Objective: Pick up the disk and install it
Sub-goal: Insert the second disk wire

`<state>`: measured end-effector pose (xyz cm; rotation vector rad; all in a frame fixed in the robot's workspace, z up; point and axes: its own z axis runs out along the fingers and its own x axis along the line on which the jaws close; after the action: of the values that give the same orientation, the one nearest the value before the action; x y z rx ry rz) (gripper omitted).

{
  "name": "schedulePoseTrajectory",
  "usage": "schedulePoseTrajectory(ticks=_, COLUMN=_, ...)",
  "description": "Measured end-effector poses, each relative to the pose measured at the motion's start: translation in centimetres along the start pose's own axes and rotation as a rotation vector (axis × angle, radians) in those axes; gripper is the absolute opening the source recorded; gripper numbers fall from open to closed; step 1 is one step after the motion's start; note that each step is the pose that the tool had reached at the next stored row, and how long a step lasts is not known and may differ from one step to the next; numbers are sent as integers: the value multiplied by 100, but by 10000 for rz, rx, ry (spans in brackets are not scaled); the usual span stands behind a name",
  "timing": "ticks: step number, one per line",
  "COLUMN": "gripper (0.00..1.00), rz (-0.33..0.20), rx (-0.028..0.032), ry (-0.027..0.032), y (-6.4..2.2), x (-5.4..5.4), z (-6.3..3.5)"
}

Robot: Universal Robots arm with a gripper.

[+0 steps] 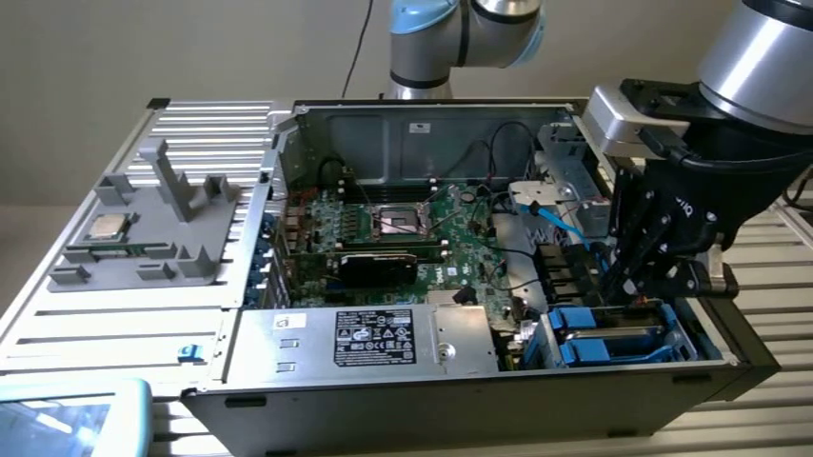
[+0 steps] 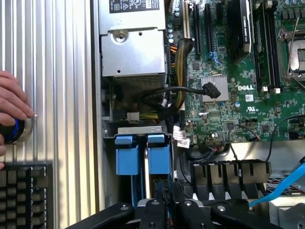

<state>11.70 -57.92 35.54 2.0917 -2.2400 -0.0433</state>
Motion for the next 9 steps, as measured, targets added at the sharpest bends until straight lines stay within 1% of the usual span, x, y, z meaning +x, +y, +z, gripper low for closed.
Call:
schedulePoseTrajectory(ticks=3, gripper=16, rz=-47, rx=2, ry=-22, y=1, x=14, z=16)
schedulePoseTrajectory(ticks=6, gripper=16, rz=-49, rx=2, ry=-26, y=1, x=20, z=16)
schedulePoseTrajectory(ticks=7, gripper=16, rz=-57, rx=4, ry=-48, y=0, x=25, z=18)
schedulePoseTrajectory(ticks=8, gripper=16, rz=-72, rx=10, ry=-90, y=0, x=31, z=20)
schedulePoseTrajectory(ticks=9, gripper=16, rz=-94, rx=9, ry=-164, y=-1, x=42, z=23)
